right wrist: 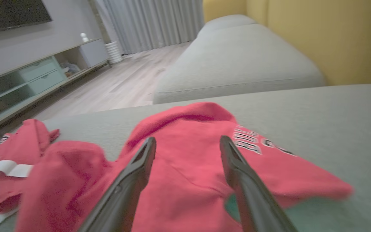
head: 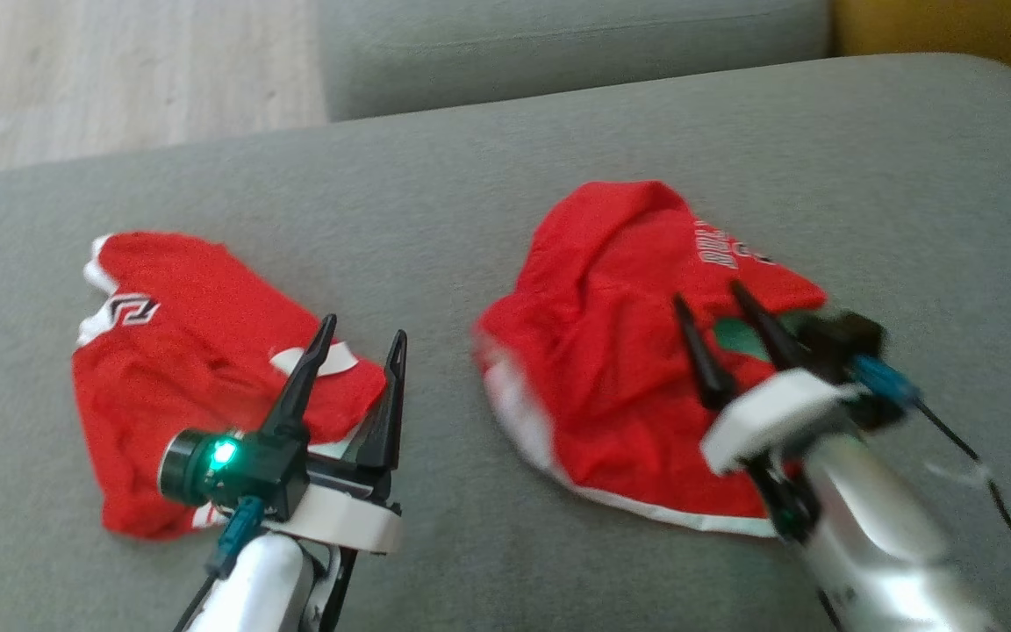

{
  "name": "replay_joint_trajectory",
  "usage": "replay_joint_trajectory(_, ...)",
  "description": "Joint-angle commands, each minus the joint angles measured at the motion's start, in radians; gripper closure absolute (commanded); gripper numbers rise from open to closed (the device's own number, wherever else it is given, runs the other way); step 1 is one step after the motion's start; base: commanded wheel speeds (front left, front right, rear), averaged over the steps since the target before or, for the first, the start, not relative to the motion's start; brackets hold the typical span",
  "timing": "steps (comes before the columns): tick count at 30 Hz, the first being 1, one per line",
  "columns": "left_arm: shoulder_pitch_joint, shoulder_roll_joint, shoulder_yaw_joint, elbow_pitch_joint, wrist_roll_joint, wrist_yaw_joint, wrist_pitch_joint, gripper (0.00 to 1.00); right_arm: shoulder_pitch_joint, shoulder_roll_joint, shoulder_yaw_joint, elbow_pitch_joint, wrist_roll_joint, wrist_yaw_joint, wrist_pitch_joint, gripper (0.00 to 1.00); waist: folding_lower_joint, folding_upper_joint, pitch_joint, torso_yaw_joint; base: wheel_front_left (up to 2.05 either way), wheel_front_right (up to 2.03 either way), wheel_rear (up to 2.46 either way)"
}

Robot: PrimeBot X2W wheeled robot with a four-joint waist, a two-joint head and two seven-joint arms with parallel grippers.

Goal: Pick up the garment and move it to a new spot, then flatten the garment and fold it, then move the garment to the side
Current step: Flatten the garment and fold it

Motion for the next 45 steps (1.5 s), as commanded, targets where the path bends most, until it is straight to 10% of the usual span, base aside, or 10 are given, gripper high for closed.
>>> replay_joint_trajectory(1,-0.026,0.016,0.041,-0.032,-0.006,0.004,-0.008,0.00,0.049,-0.004,-0.039,-0.066,-0.034,-0.001,-0.012,0.00,0.0000,-0.0001,-0.019,-0.031,0.00,0.00,0.00)
replay_joint_trajectory(12,0.000,0.015,0.060,-0.038,-0.012,0.005,-0.008,0.00,0.358,0.033,-0.317,-0.337,-0.213,-0.001,0.006,0.00,0.0000,-0.0001,-0.033,-0.096,0.00,0.00,0.00)
replay_joint_trajectory(24,-0.006,0.001,0.046,-0.030,-0.001,-0.011,-0.008,0.00,0.392,0.045,-0.343,-0.460,-0.249,-0.001,0.087,0.00,0.0000,-0.0001,-0.031,-0.079,0.00,0.00,0.00)
replay_joint_trajectory(44,-0.063,-0.006,0.012,-0.007,0.015,-0.028,-0.008,0.00,0.088,0.029,-0.271,-0.118,-0.251,-0.001,0.342,0.00,0.0000,-0.0001,0.070,0.091,0.00,0.00,0.00)
replay_joint_trajectory(45,-0.064,-0.007,0.012,-0.007,0.015,-0.028,-0.008,0.00,0.080,0.024,-0.267,-0.097,-0.260,-0.001,0.350,0.15,0.0000,-0.0001,0.070,0.095,0.00,0.00,0.00)
